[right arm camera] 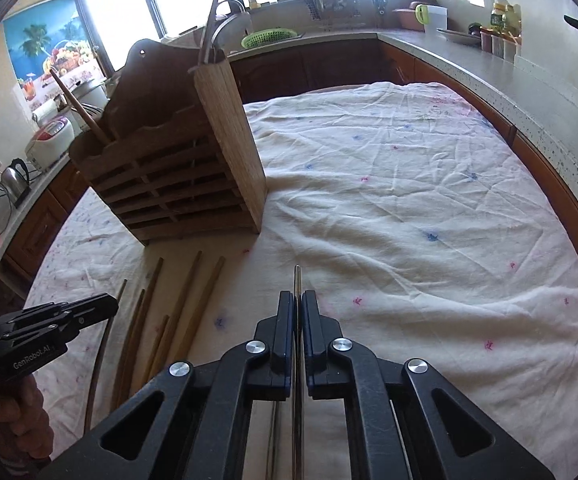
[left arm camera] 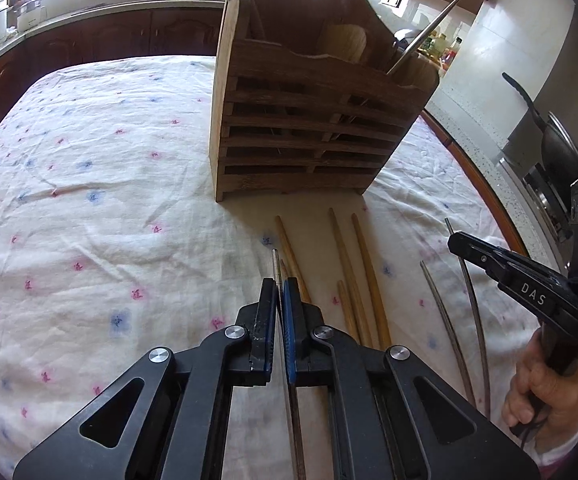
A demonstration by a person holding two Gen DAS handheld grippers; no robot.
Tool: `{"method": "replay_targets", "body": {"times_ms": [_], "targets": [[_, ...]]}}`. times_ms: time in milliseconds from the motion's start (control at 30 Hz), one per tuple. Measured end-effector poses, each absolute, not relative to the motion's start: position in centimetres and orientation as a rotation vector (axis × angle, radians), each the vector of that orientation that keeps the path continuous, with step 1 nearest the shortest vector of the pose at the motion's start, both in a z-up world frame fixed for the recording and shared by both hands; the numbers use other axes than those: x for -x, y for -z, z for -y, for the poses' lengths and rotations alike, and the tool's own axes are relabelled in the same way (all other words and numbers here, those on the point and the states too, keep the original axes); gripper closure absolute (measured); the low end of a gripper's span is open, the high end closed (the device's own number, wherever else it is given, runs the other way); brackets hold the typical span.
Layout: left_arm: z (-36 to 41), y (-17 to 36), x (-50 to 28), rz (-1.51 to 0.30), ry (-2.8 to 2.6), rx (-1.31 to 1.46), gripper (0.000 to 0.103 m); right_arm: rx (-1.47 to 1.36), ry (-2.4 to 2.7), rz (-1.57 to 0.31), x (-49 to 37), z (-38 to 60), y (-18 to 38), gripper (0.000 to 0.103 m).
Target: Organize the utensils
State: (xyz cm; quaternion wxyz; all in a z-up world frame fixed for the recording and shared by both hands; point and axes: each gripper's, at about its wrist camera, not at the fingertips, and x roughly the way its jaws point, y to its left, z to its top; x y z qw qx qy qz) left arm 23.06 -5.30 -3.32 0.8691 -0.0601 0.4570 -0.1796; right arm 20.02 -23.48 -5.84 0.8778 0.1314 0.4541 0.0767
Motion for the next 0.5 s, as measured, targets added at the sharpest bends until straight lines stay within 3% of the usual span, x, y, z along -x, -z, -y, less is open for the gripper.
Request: {"method": "replay_targets", "body": {"times_ms": [500], "targets": [[-0.5,-6.0,-13.0,-0.724,0.413,0.247,0.101,-0.329,-0.260,-0.720,-12.9,22.9,-3.5,0.099]]}}
